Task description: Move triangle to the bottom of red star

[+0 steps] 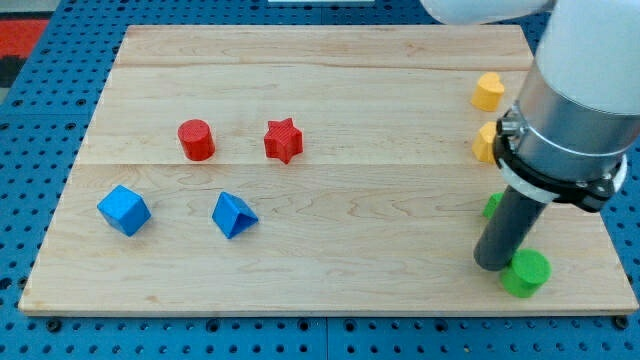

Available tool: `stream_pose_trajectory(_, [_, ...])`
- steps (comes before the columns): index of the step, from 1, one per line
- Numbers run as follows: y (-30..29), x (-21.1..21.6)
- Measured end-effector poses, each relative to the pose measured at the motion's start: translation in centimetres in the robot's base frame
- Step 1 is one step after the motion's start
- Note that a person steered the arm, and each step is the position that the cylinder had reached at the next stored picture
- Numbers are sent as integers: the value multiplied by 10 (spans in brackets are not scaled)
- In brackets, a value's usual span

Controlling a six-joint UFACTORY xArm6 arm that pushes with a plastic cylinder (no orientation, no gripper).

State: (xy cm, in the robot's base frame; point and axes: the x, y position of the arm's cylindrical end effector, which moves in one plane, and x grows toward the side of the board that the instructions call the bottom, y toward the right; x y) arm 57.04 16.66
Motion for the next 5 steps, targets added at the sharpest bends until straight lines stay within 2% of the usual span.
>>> stream_pose_trajectory(2, [-39,-4])
stream_pose_trajectory(5, [-232,-10])
